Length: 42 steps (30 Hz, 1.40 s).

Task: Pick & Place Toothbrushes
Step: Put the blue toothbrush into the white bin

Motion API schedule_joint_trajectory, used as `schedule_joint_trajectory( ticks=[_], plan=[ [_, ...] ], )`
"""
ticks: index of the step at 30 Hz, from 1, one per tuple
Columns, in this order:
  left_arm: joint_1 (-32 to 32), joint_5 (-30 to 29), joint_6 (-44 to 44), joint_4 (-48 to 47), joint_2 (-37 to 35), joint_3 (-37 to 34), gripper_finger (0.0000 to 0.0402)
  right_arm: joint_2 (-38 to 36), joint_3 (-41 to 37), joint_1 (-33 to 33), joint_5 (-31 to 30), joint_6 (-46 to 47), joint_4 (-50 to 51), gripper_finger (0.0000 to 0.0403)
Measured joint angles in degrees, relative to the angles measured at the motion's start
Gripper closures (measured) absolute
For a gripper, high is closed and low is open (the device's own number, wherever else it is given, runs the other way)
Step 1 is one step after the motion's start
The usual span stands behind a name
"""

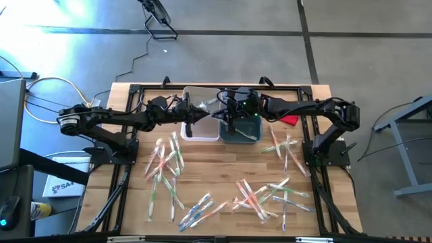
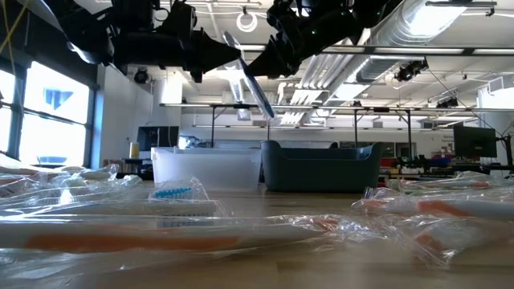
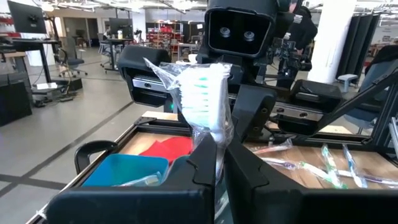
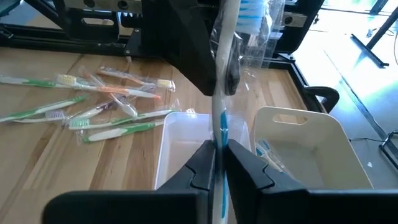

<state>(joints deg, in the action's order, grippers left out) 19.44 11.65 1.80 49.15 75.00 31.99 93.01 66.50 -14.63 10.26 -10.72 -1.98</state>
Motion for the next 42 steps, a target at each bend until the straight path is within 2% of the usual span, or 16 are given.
schedule_joint_trajectory(
  ticks=[14,20,26,34,36,39,42],
  plan=[
    [0.07,-1.09,-0.88,-0.20,0.00,0.00,0.0391,-0.37,0.00,0.07,0.57,1.06,1.28,0.0185],
    [0.54,-1.11,-2.12,-0.22,0.00,0.00,0.0391,-3.96,-0.02,0.04,0.34,2.99,6.36,0.0134],
    [4.39,-1.29,-2.01,-0.68,0.00,0.00,0.0391,-9.80,-0.02,-0.08,0.15,2.97,15.78,0.0121],
    [13.51,0.17,-1.50,-1.43,0.00,0.04,0.0391,-12.57,-0.02,-0.11,0.15,5.09,23.24,0.0140],
    [15.85,1.89,-1.33,-4.90,0.00,1.40,0.0391,-12.57,-0.02,-0.13,0.14,5.47,25.02,0.0144],
    [18.72,3.98,-3.49,-14.89,0.00,5.31,0.0391,-12.22,-0.02,-0.07,0.20,5.72,27.87,0.0150],
    [19.87,2.27,-8.36,-25.74,0.07,10.13,0.0391,-12.13,-0.02,0.02,0.15,7.03,31.24,0.0154]
  ],
)
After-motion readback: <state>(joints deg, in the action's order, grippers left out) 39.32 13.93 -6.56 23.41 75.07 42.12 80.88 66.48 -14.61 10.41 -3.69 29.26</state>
